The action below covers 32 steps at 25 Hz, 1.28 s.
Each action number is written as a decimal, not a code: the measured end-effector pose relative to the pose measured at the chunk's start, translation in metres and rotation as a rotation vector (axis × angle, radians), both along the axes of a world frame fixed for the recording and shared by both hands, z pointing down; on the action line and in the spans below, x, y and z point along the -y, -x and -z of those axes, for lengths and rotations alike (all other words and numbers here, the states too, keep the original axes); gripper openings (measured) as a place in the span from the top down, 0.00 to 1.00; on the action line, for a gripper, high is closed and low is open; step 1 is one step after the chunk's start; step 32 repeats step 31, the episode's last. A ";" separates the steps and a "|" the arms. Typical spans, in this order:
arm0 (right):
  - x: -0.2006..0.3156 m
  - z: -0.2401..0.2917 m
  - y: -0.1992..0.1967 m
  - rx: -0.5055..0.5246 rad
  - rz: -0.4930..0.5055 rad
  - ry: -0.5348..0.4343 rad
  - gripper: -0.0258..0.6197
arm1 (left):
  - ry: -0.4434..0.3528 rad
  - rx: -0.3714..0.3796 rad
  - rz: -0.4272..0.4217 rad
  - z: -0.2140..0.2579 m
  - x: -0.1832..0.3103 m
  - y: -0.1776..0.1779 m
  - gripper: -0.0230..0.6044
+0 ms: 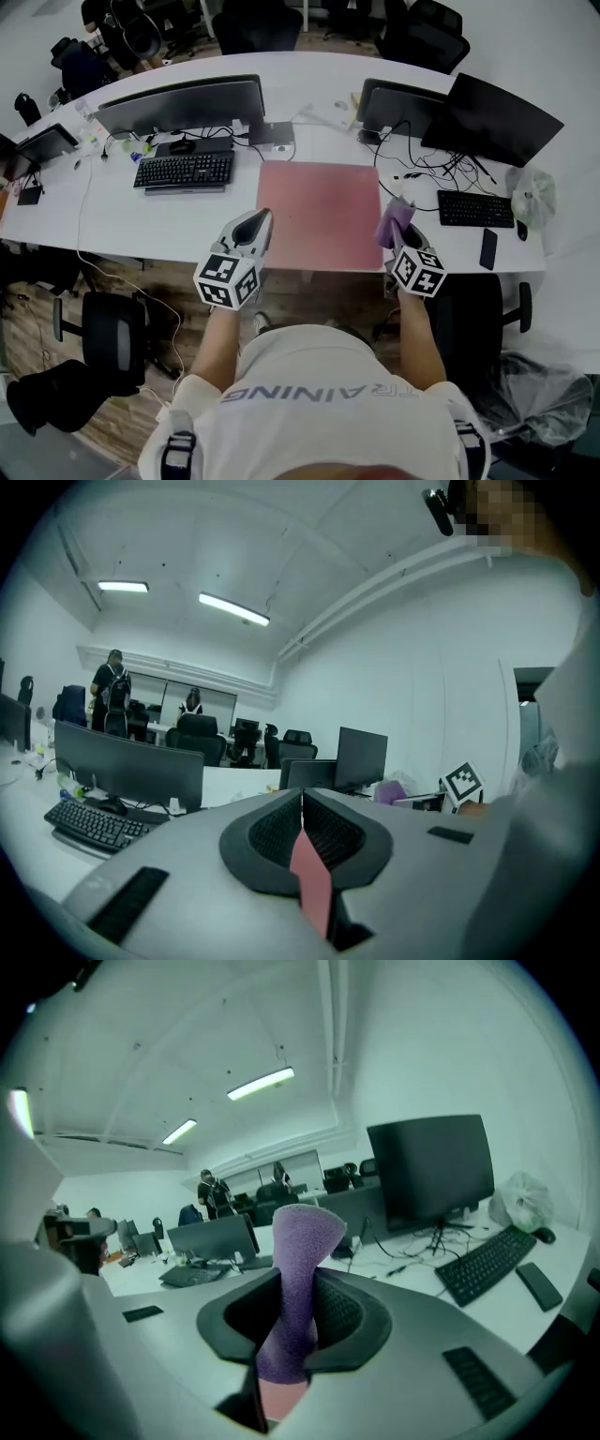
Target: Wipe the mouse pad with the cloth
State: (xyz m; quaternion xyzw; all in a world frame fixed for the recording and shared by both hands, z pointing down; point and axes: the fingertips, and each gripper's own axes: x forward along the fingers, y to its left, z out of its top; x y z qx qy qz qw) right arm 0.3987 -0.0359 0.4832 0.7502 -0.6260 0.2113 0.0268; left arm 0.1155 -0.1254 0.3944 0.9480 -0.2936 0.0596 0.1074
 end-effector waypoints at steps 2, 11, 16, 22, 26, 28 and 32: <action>0.008 0.047 0.019 -0.040 0.031 -0.095 0.80 | -0.030 -0.019 -0.003 0.015 0.005 0.009 0.91; 0.023 0.164 0.103 -0.229 0.138 -0.316 0.80 | -0.104 -0.068 -0.006 0.055 0.016 0.047 0.91; 0.027 0.162 0.118 -0.224 0.149 -0.307 0.80 | -0.111 -0.071 0.004 0.057 0.023 0.061 0.91; 0.029 0.158 0.125 -0.203 0.162 -0.299 0.80 | -0.091 -0.082 -0.004 0.053 0.025 0.064 0.91; 0.029 0.158 0.127 -0.212 0.175 -0.299 0.80 | -0.089 -0.082 -0.009 0.053 0.024 0.065 0.91; 0.028 0.158 0.127 -0.222 0.180 -0.300 0.80 | -0.078 -0.081 -0.017 0.051 0.023 0.064 0.91; 0.028 0.159 0.123 -0.226 0.182 -0.300 0.80 | -0.066 -0.071 -0.035 0.047 0.021 0.060 0.91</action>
